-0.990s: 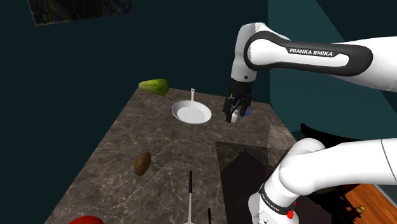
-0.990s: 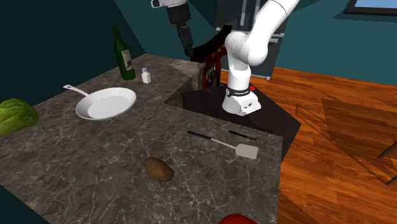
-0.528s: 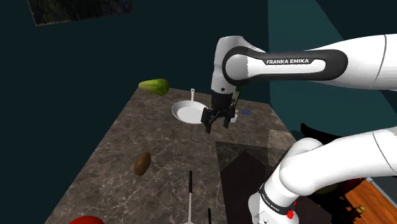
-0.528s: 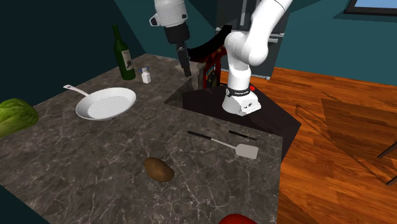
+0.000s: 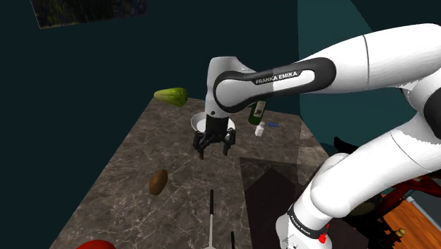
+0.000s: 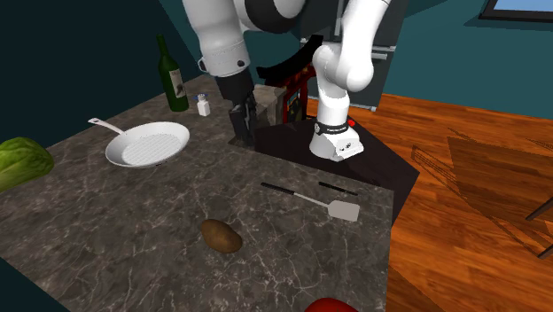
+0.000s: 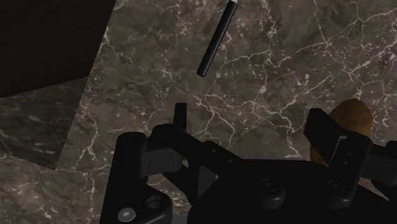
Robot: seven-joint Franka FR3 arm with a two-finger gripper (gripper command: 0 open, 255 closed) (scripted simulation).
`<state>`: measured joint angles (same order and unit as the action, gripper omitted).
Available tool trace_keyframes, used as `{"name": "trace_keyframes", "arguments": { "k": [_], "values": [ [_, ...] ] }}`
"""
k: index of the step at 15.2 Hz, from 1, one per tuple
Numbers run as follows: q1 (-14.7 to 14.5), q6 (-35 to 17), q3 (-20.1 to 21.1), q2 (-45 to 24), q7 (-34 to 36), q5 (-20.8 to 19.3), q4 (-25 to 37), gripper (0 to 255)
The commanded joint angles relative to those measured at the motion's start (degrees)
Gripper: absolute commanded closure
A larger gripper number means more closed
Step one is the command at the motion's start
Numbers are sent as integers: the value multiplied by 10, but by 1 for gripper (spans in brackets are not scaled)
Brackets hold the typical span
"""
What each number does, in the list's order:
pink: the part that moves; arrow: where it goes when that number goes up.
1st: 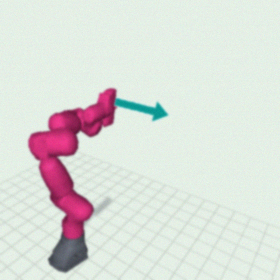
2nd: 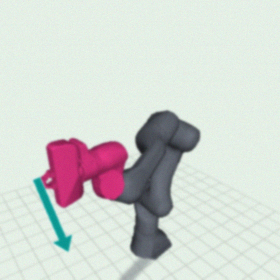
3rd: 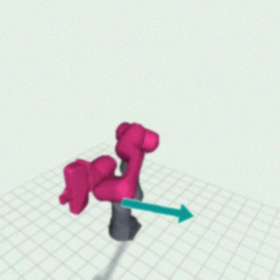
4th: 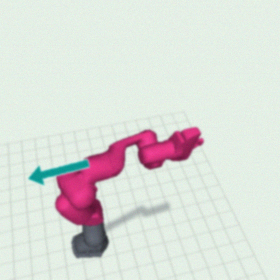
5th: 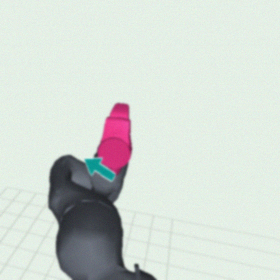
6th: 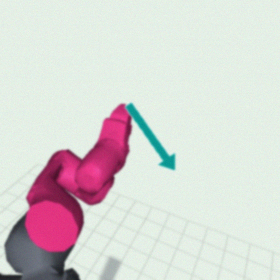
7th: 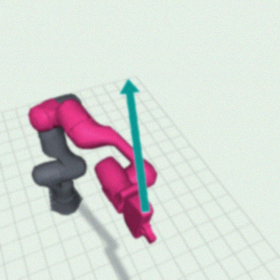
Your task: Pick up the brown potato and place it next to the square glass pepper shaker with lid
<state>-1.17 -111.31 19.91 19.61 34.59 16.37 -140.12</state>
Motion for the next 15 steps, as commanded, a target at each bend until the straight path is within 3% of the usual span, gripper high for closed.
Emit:
{"name": "trace_keyframes", "arguments": {
  "k": [1,8,15],
  "values": [
    [-1,-30,19,-39,41,4,14,0],
    [-4,-118,62,-203,184,-32,101,0],
    [-40,-169,53,-372,325,-101,225,0]
  ]
}}
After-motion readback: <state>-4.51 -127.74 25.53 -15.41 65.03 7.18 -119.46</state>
